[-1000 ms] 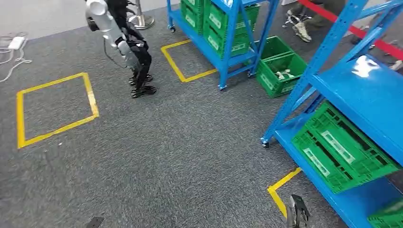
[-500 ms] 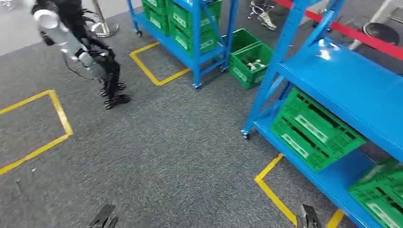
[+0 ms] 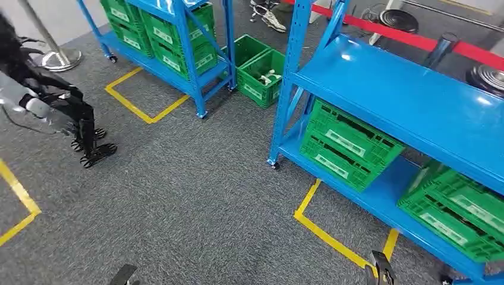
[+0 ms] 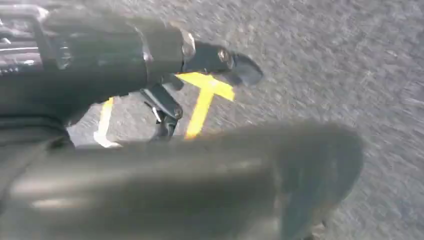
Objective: Take the parts from the cabinet and place them on the table.
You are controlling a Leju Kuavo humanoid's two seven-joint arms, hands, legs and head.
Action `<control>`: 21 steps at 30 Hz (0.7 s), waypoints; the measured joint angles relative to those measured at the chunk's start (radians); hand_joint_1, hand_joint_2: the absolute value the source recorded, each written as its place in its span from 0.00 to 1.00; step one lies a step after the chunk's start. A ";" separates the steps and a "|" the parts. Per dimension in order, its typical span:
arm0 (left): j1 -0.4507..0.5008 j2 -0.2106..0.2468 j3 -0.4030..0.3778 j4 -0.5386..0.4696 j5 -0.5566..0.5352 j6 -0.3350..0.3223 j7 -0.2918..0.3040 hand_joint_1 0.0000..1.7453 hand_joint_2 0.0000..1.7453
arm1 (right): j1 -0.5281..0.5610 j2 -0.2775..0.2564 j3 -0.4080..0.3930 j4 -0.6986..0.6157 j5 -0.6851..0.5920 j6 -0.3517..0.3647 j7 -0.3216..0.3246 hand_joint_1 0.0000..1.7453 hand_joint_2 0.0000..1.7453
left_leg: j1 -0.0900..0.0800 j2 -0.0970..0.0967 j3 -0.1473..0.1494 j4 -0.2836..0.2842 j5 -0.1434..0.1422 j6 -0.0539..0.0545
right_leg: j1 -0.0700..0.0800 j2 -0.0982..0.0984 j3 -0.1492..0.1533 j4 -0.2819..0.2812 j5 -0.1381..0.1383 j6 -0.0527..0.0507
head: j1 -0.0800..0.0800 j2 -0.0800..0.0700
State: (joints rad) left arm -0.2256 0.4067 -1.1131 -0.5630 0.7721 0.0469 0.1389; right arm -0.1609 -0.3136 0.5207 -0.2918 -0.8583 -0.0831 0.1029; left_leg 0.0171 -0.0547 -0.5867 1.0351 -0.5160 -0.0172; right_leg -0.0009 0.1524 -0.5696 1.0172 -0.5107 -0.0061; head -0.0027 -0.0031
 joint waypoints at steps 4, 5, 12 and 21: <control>0.015 0.010 0.006 -0.010 0.018 0.002 -0.012 0.00 0.00 | -0.031 0.001 0.003 -0.005 0.002 -0.021 0.017 0.00 0.00 | 0.001 0.067 0.022 -0.020 -0.004 0.017 | 0.004 -0.136 -0.070 0.143 -0.081 0.023 | 0.034 0.000; 0.022 0.014 0.005 -0.009 0.024 -0.001 -0.015 0.00 0.00 | -0.032 0.003 0.003 -0.006 -0.001 -0.015 0.017 0.00 0.00 | 0.001 0.091 0.026 -0.019 -0.009 0.019 | 0.000 -0.148 -0.118 0.232 -0.115 0.027 | 0.034 0.000; 0.011 0.013 0.006 -0.013 0.033 0.007 -0.009 0.00 0.00 | -0.022 0.011 0.011 -0.007 -0.011 -0.005 0.016 0.00 0.00 | -0.005 0.163 0.062 -0.021 -0.039 0.003 | 0.012 -0.249 -0.031 0.030 0.022 0.019 | 0.055 0.000; 0.014 0.015 0.005 -0.011 0.034 0.002 -0.017 0.00 0.00 | -0.035 0.016 0.024 -0.006 -0.020 -0.005 0.015 0.00 0.00 | -0.001 0.042 -0.057 0.236 -0.177 -0.029 | 0.008 -0.143 -0.005 -0.010 0.013 -0.033 | 0.019 0.000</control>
State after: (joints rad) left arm -0.2113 0.4215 -1.1082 -0.5745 0.8064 0.0488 0.1217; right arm -0.1958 -0.2979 0.5451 -0.2983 -0.8782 -0.0877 0.1175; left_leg 0.0165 -0.0128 -0.6441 1.2711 -0.6933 -0.0463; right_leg 0.0072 0.0093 -0.5749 1.0068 -0.4975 -0.0388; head 0.0160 -0.0031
